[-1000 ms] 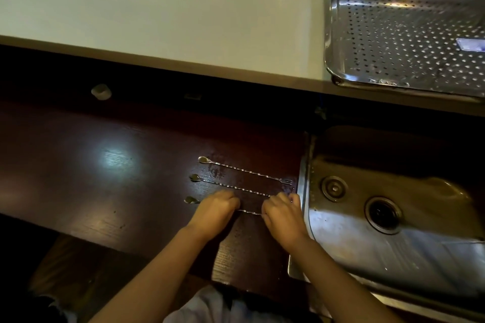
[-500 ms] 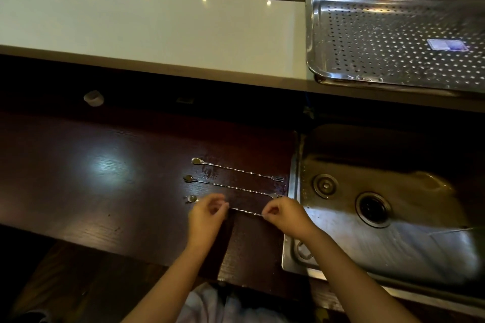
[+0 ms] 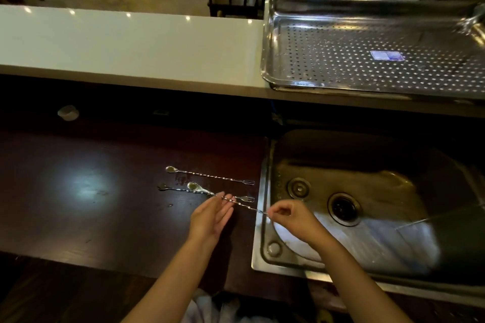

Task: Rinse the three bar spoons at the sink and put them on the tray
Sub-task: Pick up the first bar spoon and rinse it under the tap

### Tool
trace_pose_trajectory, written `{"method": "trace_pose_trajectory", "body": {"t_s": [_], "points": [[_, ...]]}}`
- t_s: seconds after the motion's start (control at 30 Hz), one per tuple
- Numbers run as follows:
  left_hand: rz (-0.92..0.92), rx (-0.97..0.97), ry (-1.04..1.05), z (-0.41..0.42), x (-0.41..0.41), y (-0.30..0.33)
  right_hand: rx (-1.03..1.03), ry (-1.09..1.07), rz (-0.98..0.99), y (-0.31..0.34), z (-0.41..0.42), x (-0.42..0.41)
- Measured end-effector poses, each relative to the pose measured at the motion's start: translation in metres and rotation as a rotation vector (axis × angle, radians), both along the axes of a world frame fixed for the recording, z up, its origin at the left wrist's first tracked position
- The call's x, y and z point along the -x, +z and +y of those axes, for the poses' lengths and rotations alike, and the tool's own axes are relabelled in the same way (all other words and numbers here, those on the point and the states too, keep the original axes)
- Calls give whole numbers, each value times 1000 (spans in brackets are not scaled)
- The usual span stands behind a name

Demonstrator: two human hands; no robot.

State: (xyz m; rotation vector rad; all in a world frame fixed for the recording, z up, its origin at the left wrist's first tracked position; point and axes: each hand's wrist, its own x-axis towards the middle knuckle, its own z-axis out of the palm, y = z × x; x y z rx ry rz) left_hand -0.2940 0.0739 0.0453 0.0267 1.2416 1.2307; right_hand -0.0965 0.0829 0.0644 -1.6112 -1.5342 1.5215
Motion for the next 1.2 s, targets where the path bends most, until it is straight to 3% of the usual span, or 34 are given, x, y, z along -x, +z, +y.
{"method": "trace_pose_trajectory", "body": {"t_s": [0.3, 0.57, 0.67, 0.83, 1.03, 1.2], "points": [[-16, -118, -114, 22, -152, 27, -44, -463, 169, 22, -15, -160], [26, -94, -212, 25, -312, 35, -59, -924, 330, 30, -25, -298], [50, -89, -212, 27, -352, 41, -62, -963, 324, 30, -21, -330], [80, -73, -160, 33, -373, 50, -40, -987, 346, 27, -4, -352], [58, -78, -95, 32, -389, 49, -72, -1175, 475, 21, 4, -340], [-11, -57, -135, 19, -426, 46, -40, -1094, 642, 19, 0, -298]]}}
